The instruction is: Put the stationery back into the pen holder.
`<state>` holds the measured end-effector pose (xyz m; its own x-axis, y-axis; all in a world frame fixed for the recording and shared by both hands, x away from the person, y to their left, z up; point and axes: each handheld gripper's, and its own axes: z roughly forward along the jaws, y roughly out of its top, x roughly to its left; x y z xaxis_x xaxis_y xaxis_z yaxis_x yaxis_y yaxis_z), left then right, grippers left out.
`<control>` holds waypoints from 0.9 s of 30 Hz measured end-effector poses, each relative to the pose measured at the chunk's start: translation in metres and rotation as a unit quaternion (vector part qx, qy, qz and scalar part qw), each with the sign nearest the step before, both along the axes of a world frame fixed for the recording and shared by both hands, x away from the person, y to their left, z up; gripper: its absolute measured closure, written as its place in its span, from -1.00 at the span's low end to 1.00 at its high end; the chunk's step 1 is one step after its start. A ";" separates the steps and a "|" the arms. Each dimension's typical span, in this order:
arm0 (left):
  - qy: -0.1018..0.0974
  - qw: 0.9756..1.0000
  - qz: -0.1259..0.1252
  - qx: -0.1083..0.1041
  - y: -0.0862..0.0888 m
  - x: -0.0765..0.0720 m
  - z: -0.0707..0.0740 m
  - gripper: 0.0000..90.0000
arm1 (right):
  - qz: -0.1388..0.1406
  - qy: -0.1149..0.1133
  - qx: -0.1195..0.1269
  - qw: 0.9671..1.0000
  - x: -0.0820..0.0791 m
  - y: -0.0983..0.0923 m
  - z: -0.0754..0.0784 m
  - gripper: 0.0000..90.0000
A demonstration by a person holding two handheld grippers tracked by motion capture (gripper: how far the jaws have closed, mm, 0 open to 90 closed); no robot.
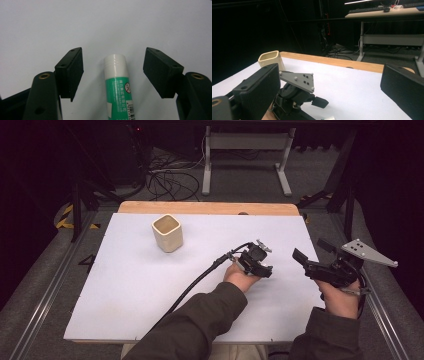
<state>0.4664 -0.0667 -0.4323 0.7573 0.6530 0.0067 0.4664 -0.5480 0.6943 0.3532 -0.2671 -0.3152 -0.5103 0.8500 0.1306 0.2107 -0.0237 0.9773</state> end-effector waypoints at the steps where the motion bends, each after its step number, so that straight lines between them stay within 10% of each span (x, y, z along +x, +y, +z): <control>1: 0.005 1.000 0.004 0.004 -0.001 0.000 -0.001 -0.24 | 0.001 0.000 0.000 1.000 0.000 0.000 0.000 -0.93; 27: 0.027 0.999 -0.006 0.039 -0.012 0.011 -0.014 0.16 | 0.001 0.003 0.000 1.000 0.000 -0.001 0.001 -0.93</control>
<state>0.4773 -0.0792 -0.4465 0.7661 0.6425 0.0168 0.4943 -0.6056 0.6237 0.3527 -0.2684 -0.3145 -0.5116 0.8489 0.1331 0.2161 -0.0228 0.9761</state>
